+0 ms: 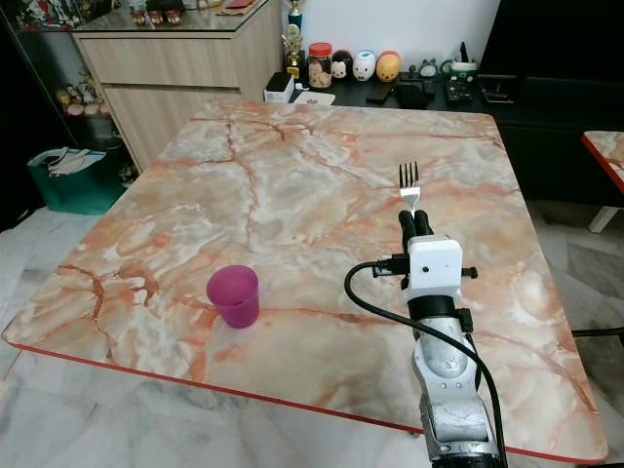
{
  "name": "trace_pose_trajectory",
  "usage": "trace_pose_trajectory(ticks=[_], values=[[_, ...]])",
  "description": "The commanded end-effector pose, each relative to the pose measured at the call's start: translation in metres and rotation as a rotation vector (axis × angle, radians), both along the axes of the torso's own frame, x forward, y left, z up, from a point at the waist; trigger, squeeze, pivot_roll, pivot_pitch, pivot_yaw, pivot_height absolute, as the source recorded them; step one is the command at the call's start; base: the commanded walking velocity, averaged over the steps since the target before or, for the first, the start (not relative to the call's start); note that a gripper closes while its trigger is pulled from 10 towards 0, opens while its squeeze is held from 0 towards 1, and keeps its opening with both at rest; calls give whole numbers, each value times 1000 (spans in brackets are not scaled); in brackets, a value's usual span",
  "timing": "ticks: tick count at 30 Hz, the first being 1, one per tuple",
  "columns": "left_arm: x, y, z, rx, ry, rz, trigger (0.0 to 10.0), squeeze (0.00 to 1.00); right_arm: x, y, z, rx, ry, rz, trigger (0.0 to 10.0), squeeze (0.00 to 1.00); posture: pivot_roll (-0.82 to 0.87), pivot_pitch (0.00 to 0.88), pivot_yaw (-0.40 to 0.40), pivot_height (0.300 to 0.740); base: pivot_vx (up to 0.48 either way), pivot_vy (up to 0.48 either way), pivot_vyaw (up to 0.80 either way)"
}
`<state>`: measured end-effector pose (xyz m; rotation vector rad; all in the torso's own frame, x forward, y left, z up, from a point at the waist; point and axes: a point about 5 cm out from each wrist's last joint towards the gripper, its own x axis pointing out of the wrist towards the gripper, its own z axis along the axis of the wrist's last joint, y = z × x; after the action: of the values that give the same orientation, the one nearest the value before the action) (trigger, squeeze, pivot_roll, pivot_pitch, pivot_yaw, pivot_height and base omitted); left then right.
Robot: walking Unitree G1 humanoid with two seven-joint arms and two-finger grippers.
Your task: Setting the table
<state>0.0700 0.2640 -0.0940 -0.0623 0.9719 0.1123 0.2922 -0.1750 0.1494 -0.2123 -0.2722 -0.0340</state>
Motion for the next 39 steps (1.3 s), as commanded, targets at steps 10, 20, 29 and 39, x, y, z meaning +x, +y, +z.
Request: trace_pose_trajectory(ticks=[10, 20, 29, 39], values=[[-2, 0, 0, -10, 5, 14, 10000, 0, 3, 0, 5, 6, -5, 0, 10000, 0, -84, 0, 33, 740, 0, 0, -769], [-1, 1, 0, 3, 5, -6, 10000, 0, 6, 2, 8, 9, -22, 12, 10000, 0, -77, 0, 31, 740, 0, 0, -85], [-1, 1, 0, 4, 3, -11, 10000, 0, 12, 2, 14, 17, -44, 17, 10000, 0, -74, 0, 29, 740, 0, -191, 0], [-1, 1, 0, 3, -1, -8, 10000, 0, 14, 1, 16, 18, -55, 18, 10000, 0, -74, 0, 29, 740, 0, -306, -400]])
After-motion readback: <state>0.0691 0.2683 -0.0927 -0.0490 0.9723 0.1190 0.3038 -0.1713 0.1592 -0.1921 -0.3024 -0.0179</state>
